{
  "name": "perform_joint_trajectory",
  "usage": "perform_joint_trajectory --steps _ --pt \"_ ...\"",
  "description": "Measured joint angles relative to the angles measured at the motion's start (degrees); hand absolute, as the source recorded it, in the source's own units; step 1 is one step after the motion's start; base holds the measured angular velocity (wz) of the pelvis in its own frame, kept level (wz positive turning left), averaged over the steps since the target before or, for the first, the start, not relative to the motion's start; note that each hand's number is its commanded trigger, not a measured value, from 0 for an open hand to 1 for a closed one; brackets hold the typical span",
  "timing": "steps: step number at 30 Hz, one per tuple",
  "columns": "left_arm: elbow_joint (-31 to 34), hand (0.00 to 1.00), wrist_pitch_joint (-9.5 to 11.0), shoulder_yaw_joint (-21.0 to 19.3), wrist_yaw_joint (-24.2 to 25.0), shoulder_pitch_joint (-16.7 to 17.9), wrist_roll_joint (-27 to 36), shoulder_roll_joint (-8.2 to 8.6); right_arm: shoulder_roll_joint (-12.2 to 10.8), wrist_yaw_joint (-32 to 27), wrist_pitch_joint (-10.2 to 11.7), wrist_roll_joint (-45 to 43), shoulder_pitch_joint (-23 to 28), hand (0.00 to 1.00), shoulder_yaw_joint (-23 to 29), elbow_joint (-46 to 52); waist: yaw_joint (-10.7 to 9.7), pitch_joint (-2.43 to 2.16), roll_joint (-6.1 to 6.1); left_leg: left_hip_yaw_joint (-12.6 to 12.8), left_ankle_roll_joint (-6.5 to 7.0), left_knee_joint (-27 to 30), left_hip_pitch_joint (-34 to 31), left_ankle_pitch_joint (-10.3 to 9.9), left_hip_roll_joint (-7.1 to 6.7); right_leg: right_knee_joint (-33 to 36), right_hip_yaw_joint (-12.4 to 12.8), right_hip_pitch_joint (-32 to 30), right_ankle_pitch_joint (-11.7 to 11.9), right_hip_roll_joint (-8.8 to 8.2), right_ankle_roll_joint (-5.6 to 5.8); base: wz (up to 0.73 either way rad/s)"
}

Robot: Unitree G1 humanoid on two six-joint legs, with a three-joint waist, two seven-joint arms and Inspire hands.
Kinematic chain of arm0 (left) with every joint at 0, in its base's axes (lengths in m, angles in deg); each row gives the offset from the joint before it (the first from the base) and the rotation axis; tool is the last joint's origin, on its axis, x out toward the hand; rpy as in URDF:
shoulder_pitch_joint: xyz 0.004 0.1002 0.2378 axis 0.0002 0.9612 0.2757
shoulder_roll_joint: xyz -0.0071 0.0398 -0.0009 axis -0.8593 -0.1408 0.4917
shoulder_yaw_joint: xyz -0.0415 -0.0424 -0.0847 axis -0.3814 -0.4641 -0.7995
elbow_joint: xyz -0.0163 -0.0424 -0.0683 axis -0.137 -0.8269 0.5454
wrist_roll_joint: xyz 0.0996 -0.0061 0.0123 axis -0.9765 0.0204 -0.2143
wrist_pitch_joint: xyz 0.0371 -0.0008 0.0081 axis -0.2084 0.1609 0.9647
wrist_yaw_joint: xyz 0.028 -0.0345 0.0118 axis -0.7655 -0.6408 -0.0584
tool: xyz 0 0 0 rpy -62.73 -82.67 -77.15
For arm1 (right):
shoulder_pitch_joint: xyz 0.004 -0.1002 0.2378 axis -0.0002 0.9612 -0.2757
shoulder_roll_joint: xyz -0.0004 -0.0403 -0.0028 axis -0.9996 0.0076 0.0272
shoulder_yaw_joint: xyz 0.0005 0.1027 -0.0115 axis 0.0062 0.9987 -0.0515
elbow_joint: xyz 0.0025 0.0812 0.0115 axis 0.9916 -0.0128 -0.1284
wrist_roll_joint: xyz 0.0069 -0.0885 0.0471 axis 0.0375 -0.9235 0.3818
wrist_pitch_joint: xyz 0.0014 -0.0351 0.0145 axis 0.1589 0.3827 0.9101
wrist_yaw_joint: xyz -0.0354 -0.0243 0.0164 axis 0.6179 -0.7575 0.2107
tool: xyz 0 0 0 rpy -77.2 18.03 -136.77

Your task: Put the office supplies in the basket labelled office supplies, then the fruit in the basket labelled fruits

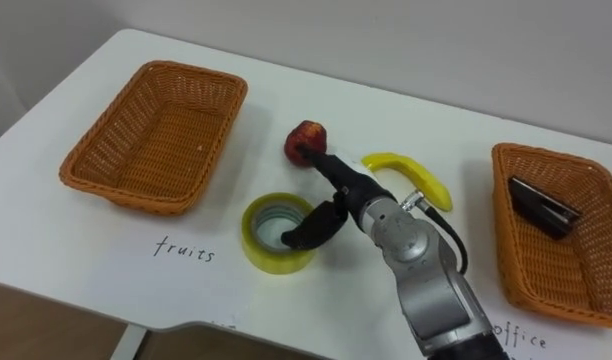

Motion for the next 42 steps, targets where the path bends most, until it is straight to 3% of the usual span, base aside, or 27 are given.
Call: perform_joint_trajectory --steps 17,32,42 --pt "-0.03 0.00 -0.06 0.01 1.29 -0.28 0.09 -0.07 0.07 3.78 -0.10 -4.42 -0.40 0.00 0.45 0.01 0.22 0.16 0.27 0.00 0.00 -0.04 -0.08 0.00 0.01 -0.01 0.01 -0.09 0.00 0.04 0.00 0.00" --pt "-0.03 0.00 0.03 0.05 1.31 -0.32 0.10 -0.14 0.29 13.50 -1.97 -9.02 -2.30 0.00 0.40 0.14 0.50 0.12 0.15 0.27 -0.01 0.08 0.05 0.02 0.01 0.05 0.09 -0.06 0.00 0.02 0.00 0.00" --pt "-0.62 0.00 -1.06 -0.44 1.36 -1.24 0.11 -0.98 1.39 18.57 -4.50 -9.56 -3.47 0.00 0.29 0.09 2.00 0.20 -1.46 0.10 -0.05 0.12 0.10 0.06 0.02 0.05 0.05 0.07 0.00 0.06 -0.01 0.00"
